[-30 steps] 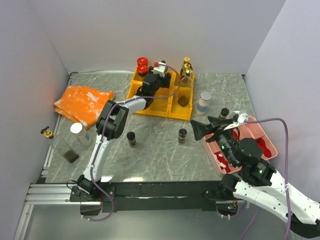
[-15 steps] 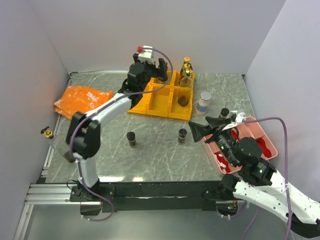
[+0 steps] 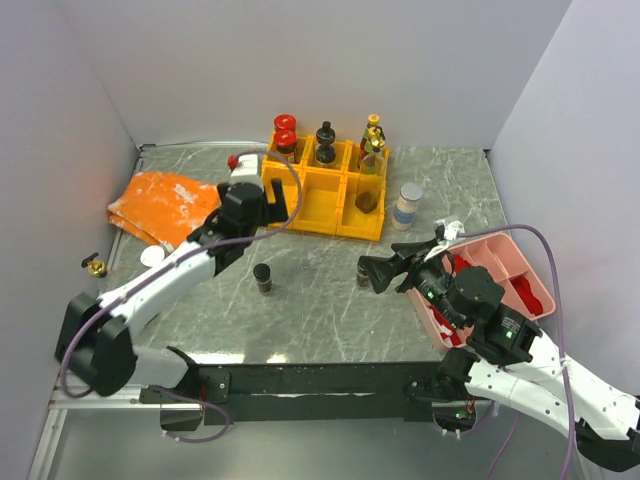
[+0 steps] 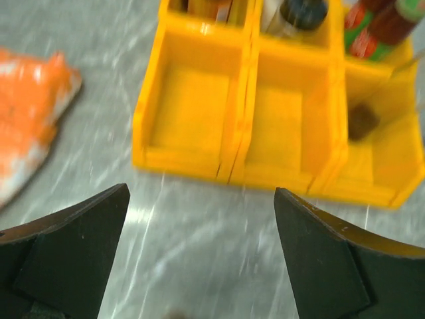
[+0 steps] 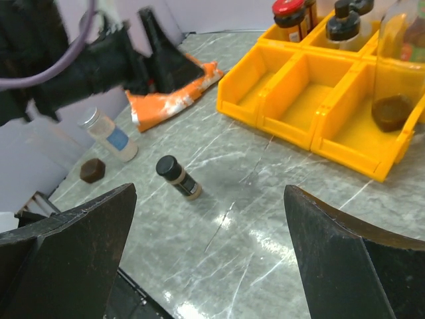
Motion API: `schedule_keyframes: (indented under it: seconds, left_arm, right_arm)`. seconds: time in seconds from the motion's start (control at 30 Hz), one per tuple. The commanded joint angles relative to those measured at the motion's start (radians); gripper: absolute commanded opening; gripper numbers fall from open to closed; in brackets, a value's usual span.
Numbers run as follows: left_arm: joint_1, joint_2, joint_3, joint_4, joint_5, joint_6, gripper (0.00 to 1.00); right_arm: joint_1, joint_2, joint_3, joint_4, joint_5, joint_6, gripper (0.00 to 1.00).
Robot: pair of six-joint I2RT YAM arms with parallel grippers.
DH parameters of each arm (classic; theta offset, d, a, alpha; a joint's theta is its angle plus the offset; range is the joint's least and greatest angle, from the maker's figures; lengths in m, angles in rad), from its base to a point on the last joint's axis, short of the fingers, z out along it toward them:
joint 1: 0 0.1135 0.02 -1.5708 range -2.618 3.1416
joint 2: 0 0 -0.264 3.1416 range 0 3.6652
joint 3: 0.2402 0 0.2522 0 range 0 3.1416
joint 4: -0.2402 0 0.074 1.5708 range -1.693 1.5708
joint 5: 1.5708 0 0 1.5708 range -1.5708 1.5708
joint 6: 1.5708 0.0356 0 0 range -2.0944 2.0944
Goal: Organize the condiment bottles
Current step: Pick up the bottle from the center of the board.
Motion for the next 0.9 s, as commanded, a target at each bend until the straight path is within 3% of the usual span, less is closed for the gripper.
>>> schedule_keyframes:
  seconds: [0.0, 0.2, 0.37, 0.6, 0.87]
  left_arm:
    - [-0.069, -0.179, -0.095, -0.162, -0.054, -0.119, 0.94]
    - [-0.165, -0.216, -0.214, -0.237, -0.045, -0.268, 0.84]
    - [-0.249, -0.194, -0.266, -0.240, -0.160, -0.334, 0.81]
    - [-0.272, -0.208, -0.310, -0.214, -0.271, -0.330, 0.84]
    - [-0.272, -0.204, -0.366, -0.179, -0.244, -0.354, 0.71]
  right_arm:
    - [0.005, 0.002, -0.015, 0.027, -0.031, 0.019, 1.00]
    - [0.004, 0.017, -0.010, 0.024, -0.047, 0.030, 1.00]
    - [0.005, 0.023, 0.002, 0.010, -0.048, 0.032, 1.00]
    - [0.004, 0.017, 0.005, -0.009, -0.040, 0.035, 1.00]
    - [0.005, 0.034, 0.001, 0.004, -0.040, 0.035, 1.00]
